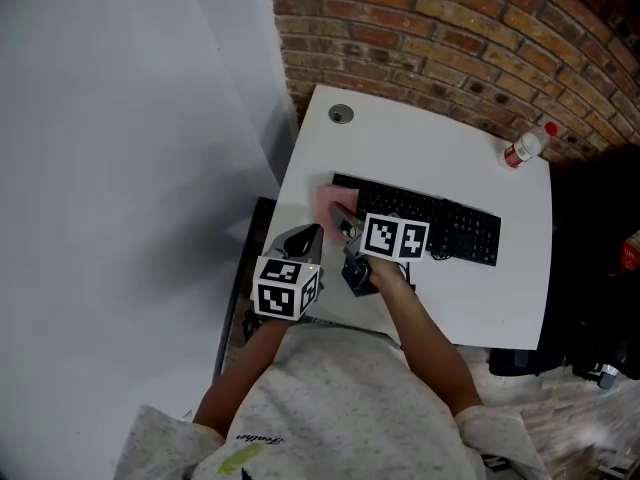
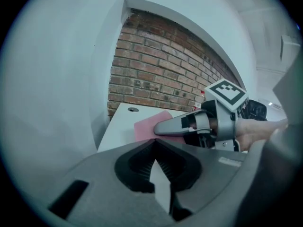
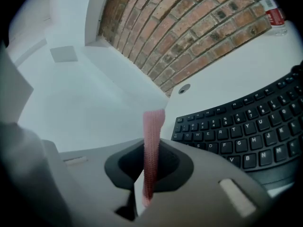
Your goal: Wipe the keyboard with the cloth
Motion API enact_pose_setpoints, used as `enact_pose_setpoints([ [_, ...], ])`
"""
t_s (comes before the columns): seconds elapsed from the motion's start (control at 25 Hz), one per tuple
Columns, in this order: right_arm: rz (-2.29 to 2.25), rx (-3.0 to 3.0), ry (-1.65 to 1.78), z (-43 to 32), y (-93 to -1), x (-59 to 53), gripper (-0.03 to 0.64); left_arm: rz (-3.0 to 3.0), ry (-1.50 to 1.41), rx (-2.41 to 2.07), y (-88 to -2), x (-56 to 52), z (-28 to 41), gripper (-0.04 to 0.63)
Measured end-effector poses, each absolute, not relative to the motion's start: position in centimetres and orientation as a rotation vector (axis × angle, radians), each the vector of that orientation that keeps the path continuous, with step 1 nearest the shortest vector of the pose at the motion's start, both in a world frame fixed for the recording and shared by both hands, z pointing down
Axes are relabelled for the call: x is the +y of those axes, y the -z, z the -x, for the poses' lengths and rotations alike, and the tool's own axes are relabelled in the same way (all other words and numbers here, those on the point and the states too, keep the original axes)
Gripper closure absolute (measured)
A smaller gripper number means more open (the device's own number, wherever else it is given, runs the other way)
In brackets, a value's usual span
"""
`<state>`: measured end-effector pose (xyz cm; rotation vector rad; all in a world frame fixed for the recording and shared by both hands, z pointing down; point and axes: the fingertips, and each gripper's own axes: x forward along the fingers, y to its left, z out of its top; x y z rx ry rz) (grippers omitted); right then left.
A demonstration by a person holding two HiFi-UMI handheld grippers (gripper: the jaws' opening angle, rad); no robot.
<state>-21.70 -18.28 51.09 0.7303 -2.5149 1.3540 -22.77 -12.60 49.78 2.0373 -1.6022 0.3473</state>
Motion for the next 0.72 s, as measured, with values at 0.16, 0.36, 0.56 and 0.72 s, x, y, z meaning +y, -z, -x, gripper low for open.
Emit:
enact_pose_setpoints([
  [0.16,-0.796,-2.502,-1.341,21.9,-52.1,-18.3,0.601,-2.058,-0.359,-1.552,-50.2,-12.4,23.0,0.603],
  [0.36,-0.865,-2.474,-1.349,21.4,-53.2,-18.1,0.601,-2.077,-0.378,-1.503,-51.0,-12.2,22.9,0.603],
  [0.56,-0.913,-2.457,-1.354,20.3,-53.8,-17.8,0.601,-2.098,-0.387,-1.468,-51.3,-12.2,22.2,0.603],
  [0.72,-0.942,-2.453,-1.340,19.2,-54.0,-17.8,0.601,-2.119,-0.391,-1.452,-51.3,-12.2,21.2,0.603],
])
